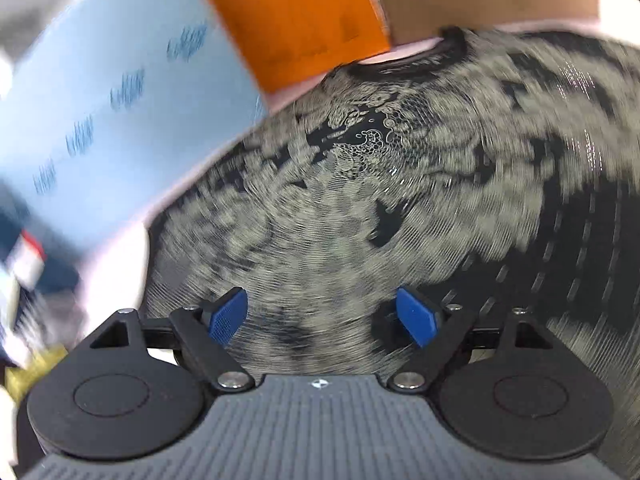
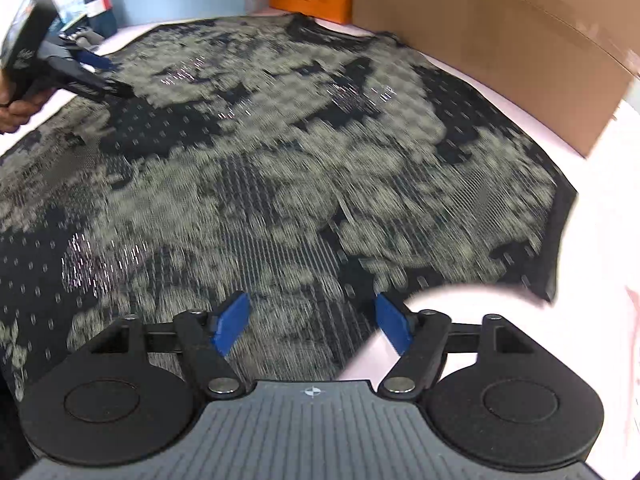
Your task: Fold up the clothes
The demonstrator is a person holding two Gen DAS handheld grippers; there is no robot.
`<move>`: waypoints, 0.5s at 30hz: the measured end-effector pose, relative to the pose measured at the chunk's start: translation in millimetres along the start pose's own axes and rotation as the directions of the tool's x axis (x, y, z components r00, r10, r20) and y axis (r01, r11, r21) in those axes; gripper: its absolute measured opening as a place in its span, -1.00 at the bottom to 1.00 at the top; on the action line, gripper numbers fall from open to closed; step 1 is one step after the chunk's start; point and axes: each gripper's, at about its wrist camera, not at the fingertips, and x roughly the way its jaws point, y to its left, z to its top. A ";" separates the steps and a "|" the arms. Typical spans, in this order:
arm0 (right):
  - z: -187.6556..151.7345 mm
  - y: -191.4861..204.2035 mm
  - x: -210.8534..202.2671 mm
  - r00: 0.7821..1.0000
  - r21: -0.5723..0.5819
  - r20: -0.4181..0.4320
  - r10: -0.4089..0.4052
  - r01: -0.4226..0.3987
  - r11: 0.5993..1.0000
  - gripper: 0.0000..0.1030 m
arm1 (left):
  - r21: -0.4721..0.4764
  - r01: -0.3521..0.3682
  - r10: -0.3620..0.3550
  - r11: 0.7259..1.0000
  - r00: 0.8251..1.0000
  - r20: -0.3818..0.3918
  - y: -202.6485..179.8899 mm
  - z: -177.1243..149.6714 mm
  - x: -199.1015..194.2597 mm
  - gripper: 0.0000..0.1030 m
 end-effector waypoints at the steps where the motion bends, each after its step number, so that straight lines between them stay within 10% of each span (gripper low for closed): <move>1: -2.0 -2.8 -4.1 0.999 0.019 -0.030 -0.012 0.012 1.000 0.44 | 0.042 -0.007 0.006 0.999 1.000 0.017 4.3 -6.0 -3.3 0.56; 4: -6.7 -9.3 -22.8 0.973 -0.011 -0.209 -0.100 0.100 0.995 0.45 | 0.135 -0.023 0.015 0.991 0.998 0.062 24.2 -21.0 -13.4 0.56; 11: 24.9 -1.5 -84.7 0.804 -0.338 -0.512 -0.302 0.135 0.931 0.47 | 0.129 -0.042 0.024 0.991 0.991 0.133 80.7 0.1 -20.5 0.56; 13: 59.1 8.5 -100.8 0.818 -0.384 -0.510 -0.265 0.059 0.921 0.48 | 0.035 0.000 -0.004 0.999 0.992 0.126 91.8 21.2 -18.2 0.57; 15: 113.1 13.4 -117.9 0.911 -0.316 -0.398 -0.110 -0.023 0.949 0.49 | -0.112 0.091 -0.083 0.990 0.994 0.074 94.2 42.5 -12.1 0.57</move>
